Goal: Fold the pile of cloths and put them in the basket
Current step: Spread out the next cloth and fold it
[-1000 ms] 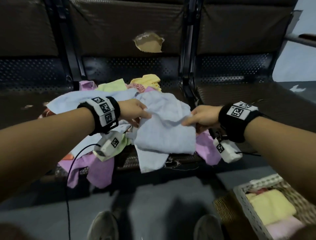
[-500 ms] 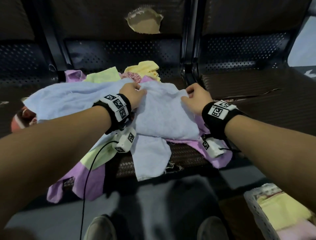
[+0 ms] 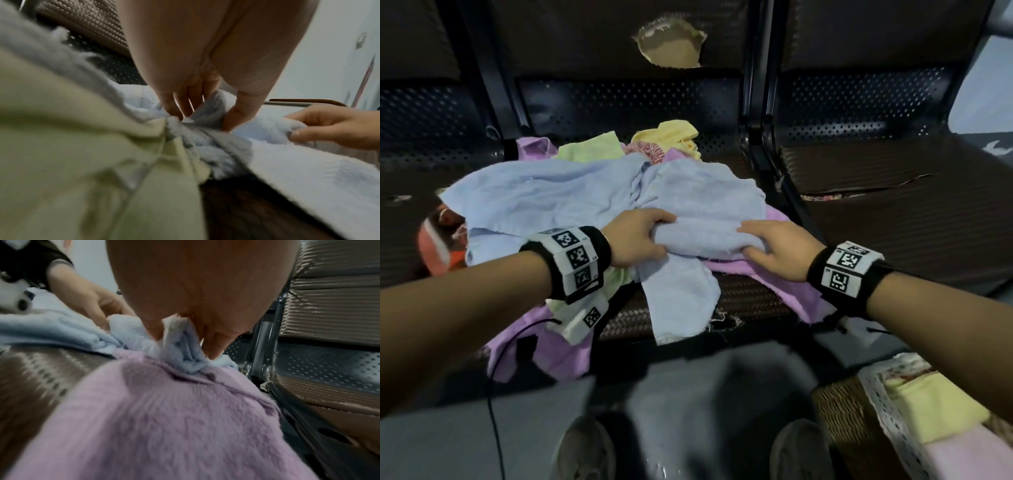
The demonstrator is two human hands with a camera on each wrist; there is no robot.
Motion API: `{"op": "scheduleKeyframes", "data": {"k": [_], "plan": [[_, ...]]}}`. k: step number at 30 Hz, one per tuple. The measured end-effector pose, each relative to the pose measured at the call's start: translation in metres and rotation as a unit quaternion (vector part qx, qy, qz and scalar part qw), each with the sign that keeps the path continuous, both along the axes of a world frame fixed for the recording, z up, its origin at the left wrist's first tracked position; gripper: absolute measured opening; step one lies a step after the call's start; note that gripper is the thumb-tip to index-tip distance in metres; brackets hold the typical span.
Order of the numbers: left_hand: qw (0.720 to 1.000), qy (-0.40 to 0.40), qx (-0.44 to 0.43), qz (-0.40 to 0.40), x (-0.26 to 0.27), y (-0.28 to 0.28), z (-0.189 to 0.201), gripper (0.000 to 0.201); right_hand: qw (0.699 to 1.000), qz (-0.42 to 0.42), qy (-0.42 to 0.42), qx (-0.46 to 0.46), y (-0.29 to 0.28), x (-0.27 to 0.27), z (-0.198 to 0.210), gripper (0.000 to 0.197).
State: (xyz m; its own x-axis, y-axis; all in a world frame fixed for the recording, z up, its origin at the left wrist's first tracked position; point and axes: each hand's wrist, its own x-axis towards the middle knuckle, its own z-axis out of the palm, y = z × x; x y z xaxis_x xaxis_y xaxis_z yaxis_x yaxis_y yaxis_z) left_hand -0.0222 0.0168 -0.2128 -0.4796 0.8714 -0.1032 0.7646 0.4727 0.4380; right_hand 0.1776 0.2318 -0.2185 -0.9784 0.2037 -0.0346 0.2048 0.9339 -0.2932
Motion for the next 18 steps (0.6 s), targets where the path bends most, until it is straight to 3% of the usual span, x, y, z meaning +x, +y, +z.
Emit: {"op": "scheduleKeyframes", "data": {"k": [4,10,14,18], "plan": [[0.999,0.03,0.043,0.017,0.002,0.001,0.006,0.007,0.999,-0.032,0.023,-0.006,0.001,-0.004,0.014,0.021],[0.982,-0.069,0.147,0.096,0.002,0.002,0.013,0.037,0.978,-0.071,0.111,-0.163,0.006,0.004,0.025,0.018],[0.972,-0.093,0.148,0.155,0.005,0.012,0.01,0.039,0.955,-0.129,0.082,-0.254,0.007,-0.003,0.021,0.026],[0.969,-0.068,0.101,0.217,0.002,0.02,0.006,0.037,0.95,-0.195,0.03,-0.244,0.01,-0.02,0.01,0.032]]}}
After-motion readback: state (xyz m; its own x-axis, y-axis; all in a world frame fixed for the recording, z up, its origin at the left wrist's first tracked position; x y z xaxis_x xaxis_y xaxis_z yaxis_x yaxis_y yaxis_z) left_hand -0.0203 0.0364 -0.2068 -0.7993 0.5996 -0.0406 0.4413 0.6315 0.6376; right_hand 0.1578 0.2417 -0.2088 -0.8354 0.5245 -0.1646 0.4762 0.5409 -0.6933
